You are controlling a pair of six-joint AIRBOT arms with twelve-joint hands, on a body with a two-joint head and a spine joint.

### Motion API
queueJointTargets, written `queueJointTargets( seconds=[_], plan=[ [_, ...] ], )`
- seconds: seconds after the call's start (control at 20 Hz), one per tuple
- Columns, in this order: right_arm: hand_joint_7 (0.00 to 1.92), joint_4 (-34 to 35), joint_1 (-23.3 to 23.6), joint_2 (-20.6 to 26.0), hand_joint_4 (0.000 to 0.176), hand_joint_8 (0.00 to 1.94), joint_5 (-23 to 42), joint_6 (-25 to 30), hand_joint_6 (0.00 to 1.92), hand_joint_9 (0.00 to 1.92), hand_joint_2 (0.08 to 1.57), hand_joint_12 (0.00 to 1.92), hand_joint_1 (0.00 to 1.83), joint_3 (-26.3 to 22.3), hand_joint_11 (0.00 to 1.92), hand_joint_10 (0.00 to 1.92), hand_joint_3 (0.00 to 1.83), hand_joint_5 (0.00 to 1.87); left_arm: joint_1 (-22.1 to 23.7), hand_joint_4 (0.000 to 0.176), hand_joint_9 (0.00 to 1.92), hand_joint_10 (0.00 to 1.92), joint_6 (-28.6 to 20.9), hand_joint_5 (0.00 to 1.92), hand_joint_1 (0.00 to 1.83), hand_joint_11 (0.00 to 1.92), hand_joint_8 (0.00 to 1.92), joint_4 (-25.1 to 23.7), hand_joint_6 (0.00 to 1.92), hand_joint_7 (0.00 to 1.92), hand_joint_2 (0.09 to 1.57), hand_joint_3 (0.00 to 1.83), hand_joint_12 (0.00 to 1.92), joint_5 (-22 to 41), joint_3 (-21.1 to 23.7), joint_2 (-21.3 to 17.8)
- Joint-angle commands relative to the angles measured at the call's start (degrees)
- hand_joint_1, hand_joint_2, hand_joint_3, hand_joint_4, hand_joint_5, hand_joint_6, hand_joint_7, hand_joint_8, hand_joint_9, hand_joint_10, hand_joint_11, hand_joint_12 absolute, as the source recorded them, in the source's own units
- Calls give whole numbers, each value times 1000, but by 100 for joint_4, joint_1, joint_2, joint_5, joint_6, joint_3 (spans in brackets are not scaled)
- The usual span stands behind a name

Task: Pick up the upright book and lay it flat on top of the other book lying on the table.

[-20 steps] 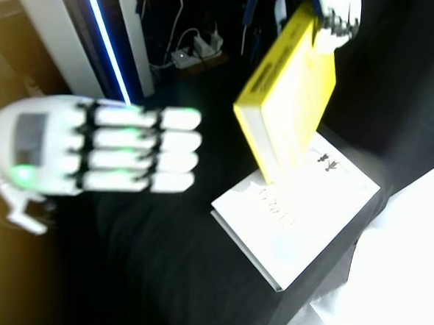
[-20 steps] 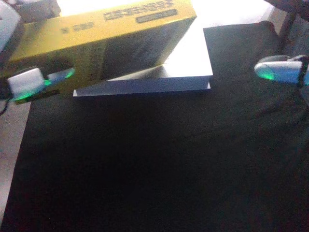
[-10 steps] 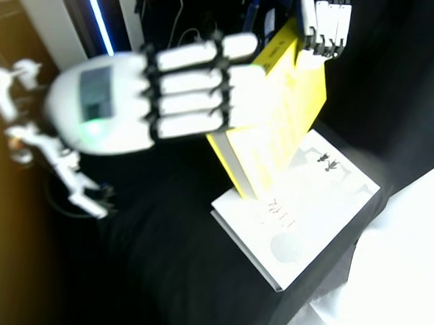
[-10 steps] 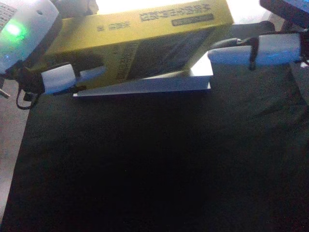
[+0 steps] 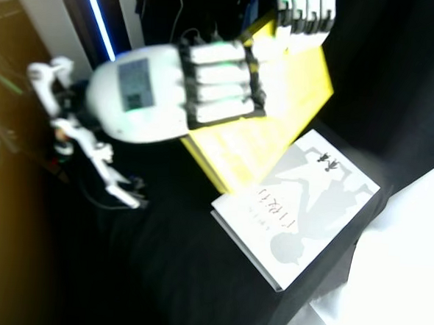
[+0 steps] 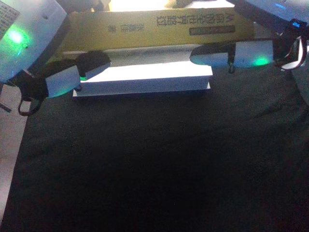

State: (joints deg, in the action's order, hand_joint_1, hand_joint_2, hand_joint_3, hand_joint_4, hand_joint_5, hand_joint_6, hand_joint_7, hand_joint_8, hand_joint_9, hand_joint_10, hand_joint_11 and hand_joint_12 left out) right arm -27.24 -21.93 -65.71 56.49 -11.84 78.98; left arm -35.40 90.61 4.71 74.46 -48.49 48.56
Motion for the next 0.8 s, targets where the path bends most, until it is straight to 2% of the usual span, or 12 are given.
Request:
queueJointTargets(
  seconds=[0.0, 0.05, 0.15, 0.2, 0.25, 0.3, 0.35, 0.4, 0.45, 0.5, 0.7, 0.75],
  plan=[
    [1260, 213, 68, 38, 0, 1655, 336, 6, 1318, 1494, 1232, 1872, 1112, 49, 1495, 1764, 6, 757, 83, 0, 980, 1211, -39, 698, 1360, 974, 1123, -193, 1212, 876, 1162, 1, 1235, 1162, 29, -42],
    [931, 213, 81, 38, 0, 1542, 324, 6, 1247, 1219, 1245, 1827, 1193, 58, 1164, 1592, 4, 675, 70, 0, 963, 1212, -39, 685, 1357, 952, 1158, -192, 1238, 863, 1169, 1, 1224, 1164, 30, -48],
    [925, 214, 116, 39, 0, 1350, 303, 6, 1251, 1154, 1220, 1715, 1228, 75, 1016, 1339, 0, 673, 52, 0, 943, 1276, -39, 625, 1354, 894, 1216, -191, 1243, 856, 1185, 0, 1291, 1162, 34, -55],
    [882, 222, 152, 40, 0, 1207, 283, 6, 1226, 1029, 1191, 1690, 1341, 88, 933, 1359, 0, 649, 21, 0, 861, 1403, -39, 598, 1346, 694, 1260, -179, 1260, 840, 1206, 4, 1442, 1173, 49, -75],
    [935, 250, 186, 40, 0, 1220, 270, 6, 1348, 1097, 1212, 1623, 1249, 112, 912, 1197, 0, 640, -23, 75, 553, 1114, -39, 493, 984, 424, 863, -150, 683, 594, 1153, 0, 1500, 1204, 70, -99],
    [1012, 269, 207, 42, 0, 1687, 267, 6, 1482, 1203, 1291, 1861, 1095, 120, 1200, 1740, 11, 625, -58, 156, 313, 905, -39, 419, 840, 120, 567, -132, 339, 418, 1135, 0, 1489, 1234, 84, -119],
    [1374, 303, 244, 53, 0, 1890, 266, 6, 1478, 1599, 1295, 1909, 1076, 134, 1638, 1885, 5, 649, -130, 172, 65, 347, -39, 90, 663, 23, 182, -64, 85, 83, 1119, 0, 786, 1299, 117, -162],
    [1472, 321, 282, 60, 0, 1931, 266, 5, 1495, 1708, 1304, 1919, 1065, 153, 1761, 1914, 6, 642, -213, 175, 12, 69, -39, 17, 567, 4, 36, 27, 16, 16, 1085, 0, 237, 1347, 156, -208],
    [1436, 330, 316, 64, 0, 1939, 257, 4, 1544, 1691, 1324, 1921, 1046, 177, 1755, 1920, 10, 609, -296, 176, 2, 13, -39, 3, 583, 0, 6, 119, 2, 2, 1009, 0, 47, 1375, 187, -251],
    [1333, 362, 348, 89, 0, 1941, 251, 4, 1566, 1632, 1334, 1921, 1039, 191, 1722, 1921, 9, 593, -402, 176, 0, 2, -39, 0, 605, 0, 0, 246, 0, 0, 981, 0, 9, 1392, 219, -300],
    [1610, 394, 424, 198, 0, 1941, 251, 3, 1524, 1812, 1318, 1921, 1056, 177, 1842, 1921, 0, 624, -667, 176, 0, 0, -39, 0, 634, 0, 0, 509, 0, 0, 935, 0, 0, 1392, 263, -360],
    [1467, 398, 452, 222, 0, 1941, 251, 3, 1583, 1687, 1340, 1921, 1033, 173, 1756, 1921, 10, 584, -729, 176, 0, 0, -39, 0, 599, 0, 0, 551, 0, 0, 938, 0, 0, 1414, 279, -378]
  ],
)
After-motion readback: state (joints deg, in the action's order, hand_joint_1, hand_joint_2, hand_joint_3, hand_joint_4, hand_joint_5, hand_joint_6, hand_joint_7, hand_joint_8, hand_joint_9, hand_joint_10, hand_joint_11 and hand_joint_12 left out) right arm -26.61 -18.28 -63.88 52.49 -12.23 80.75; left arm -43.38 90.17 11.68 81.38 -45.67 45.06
